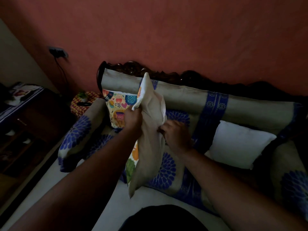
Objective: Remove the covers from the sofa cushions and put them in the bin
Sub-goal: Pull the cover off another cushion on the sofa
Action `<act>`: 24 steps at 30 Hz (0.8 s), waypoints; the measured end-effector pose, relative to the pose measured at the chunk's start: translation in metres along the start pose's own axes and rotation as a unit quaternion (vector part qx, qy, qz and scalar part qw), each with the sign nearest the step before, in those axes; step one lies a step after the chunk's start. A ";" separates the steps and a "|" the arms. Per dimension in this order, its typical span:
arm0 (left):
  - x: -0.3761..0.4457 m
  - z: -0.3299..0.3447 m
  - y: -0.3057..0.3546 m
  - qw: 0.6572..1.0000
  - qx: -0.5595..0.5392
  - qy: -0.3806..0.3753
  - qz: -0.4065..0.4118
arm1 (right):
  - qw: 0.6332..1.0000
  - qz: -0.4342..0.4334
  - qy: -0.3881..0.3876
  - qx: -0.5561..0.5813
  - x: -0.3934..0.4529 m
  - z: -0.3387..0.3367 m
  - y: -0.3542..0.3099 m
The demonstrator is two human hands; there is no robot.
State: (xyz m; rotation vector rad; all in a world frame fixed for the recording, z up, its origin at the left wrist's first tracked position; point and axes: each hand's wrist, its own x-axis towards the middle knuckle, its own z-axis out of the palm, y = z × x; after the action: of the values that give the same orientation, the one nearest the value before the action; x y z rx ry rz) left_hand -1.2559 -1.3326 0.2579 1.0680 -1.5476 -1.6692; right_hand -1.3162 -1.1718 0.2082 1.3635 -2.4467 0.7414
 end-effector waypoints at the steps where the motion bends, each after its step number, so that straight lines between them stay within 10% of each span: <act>1: 0.004 -0.002 0.003 1.000 -0.020 0.015 -0.011 | 1.000 -0.008 0.013 0.018 -0.009 0.002 -0.004; 8: 0.029 -0.025 0.014 0.993 -0.045 0.090 -0.067 | 0.965 -0.200 -0.050 0.162 -0.079 0.015 -0.021; 13: 0.020 -0.023 0.007 0.993 -0.073 0.050 -0.083 | 0.944 -0.185 -0.150 0.228 -0.065 0.013 -0.022; 24: 0.023 -0.028 0.029 0.983 -0.153 0.053 -0.087 | 0.955 -0.234 -0.078 0.163 -0.096 0.056 -0.040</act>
State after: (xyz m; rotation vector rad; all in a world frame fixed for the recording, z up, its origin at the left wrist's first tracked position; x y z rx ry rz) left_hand -1.2455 -1.3696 0.2831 1.1293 -1.1116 -1.8620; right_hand -1.2292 -1.1505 0.1317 2.0958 -2.0278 0.9668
